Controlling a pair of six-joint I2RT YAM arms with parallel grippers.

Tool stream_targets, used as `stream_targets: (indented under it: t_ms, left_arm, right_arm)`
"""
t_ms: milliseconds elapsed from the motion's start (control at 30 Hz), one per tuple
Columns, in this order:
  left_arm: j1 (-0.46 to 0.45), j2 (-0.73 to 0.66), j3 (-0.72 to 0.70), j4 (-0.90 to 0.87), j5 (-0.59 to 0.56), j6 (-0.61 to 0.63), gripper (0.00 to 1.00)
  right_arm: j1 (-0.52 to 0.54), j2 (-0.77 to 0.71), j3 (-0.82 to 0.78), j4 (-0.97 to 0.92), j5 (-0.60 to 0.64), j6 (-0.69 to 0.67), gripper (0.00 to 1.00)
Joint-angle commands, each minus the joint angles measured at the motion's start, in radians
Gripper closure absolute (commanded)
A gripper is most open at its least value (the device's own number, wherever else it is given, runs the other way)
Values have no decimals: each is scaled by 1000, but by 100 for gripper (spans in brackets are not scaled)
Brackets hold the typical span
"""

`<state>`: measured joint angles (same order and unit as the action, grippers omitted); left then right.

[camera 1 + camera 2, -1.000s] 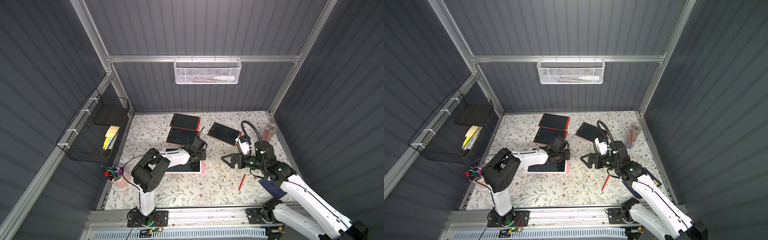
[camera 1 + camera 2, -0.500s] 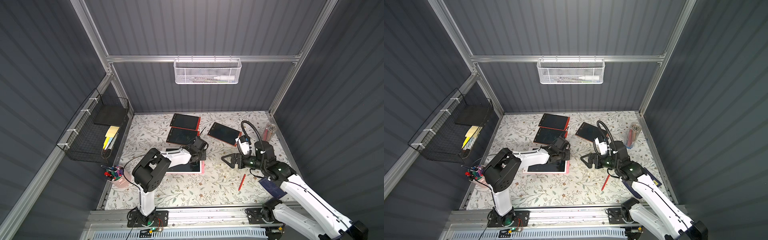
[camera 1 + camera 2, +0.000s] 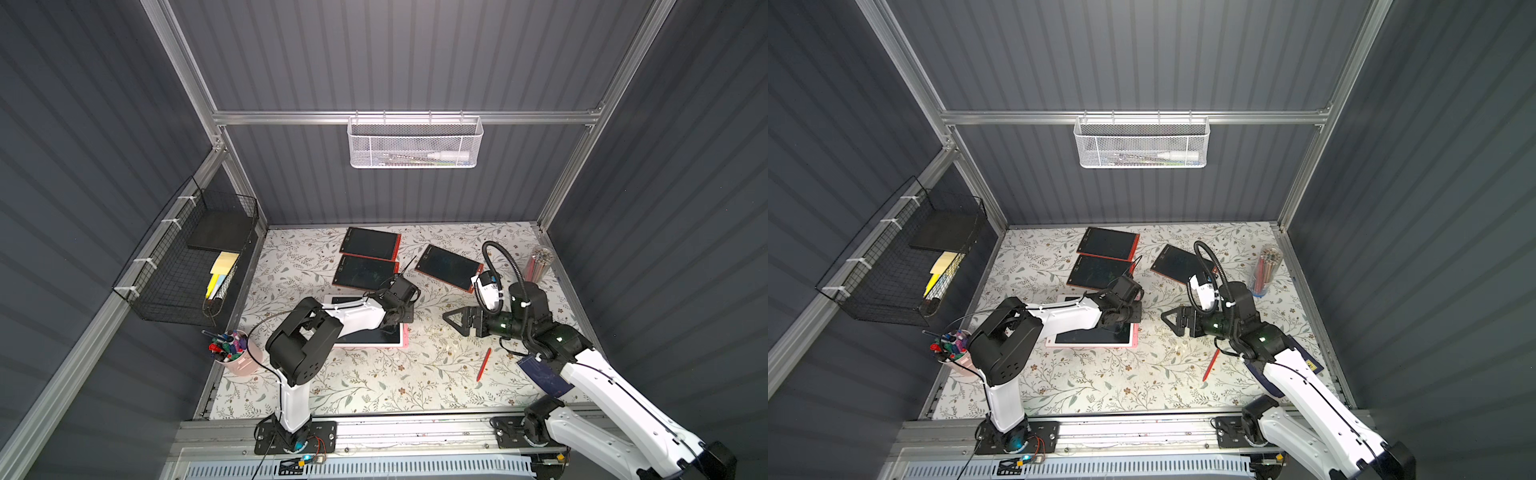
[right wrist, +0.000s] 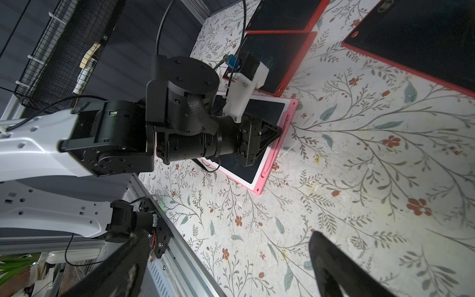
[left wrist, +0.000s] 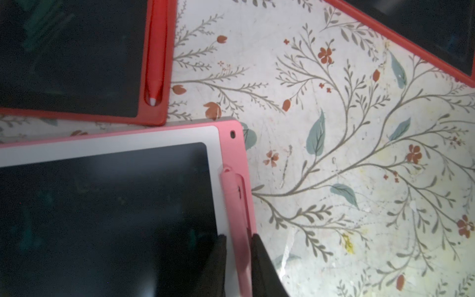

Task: Place the stylus back onto the writing tablet
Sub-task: Place the stylus on the writing tablet.

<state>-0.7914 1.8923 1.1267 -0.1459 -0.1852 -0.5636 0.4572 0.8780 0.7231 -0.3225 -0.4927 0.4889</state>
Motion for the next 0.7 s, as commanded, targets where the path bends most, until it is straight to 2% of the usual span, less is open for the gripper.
stream_targets:
  t_ms: [0,667]
  left_arm:
    - [-9,13,24,-29,-13,27,79]
    - [-19,-9,16,-4,42,48,83]
  right_arm:
    - [-2,-2,-4,2,3,-6,4]
    - [-2,4,-6,2,5,-3,4]
